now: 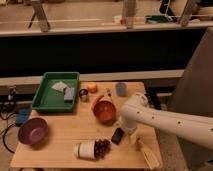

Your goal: Wipe red bowl with eraser

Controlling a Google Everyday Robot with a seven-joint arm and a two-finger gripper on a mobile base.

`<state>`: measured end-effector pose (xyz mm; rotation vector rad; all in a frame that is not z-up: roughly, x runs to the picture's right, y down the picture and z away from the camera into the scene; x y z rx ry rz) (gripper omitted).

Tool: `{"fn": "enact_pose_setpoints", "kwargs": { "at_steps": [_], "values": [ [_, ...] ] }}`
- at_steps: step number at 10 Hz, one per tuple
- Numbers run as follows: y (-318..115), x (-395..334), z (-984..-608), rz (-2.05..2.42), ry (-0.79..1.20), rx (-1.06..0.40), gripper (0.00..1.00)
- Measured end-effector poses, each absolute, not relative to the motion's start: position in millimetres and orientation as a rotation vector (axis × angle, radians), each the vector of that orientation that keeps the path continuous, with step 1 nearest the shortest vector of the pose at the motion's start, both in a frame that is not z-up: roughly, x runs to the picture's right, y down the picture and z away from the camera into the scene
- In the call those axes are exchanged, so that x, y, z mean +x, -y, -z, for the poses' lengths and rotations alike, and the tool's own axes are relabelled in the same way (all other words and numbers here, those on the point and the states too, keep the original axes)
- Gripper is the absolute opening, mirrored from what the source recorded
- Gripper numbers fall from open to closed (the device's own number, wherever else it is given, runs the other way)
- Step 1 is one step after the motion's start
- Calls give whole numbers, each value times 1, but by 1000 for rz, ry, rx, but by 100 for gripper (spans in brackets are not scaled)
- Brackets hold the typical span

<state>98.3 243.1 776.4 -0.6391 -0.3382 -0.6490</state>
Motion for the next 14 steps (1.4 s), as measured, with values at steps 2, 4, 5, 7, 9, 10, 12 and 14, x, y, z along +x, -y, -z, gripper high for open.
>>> {"fn": "enact_pose_setpoints", "kwargs": {
  "at_steps": [2, 4, 5, 7, 9, 10, 12, 14],
  "values": [
    [-239, 93, -783, 671, 354, -617, 80],
    [-234, 90, -791, 687, 362, -601, 80],
    [-232, 87, -796, 697, 364, -601, 80],
    [-231, 82, -809, 715, 371, -612, 80],
    [-238, 86, -823, 709, 382, -633, 79],
    [-239, 87, -826, 707, 383, -637, 75],
    [-239, 88, -829, 709, 378, -640, 58],
    [-238, 88, -831, 702, 368, -640, 35]
  ]
}}
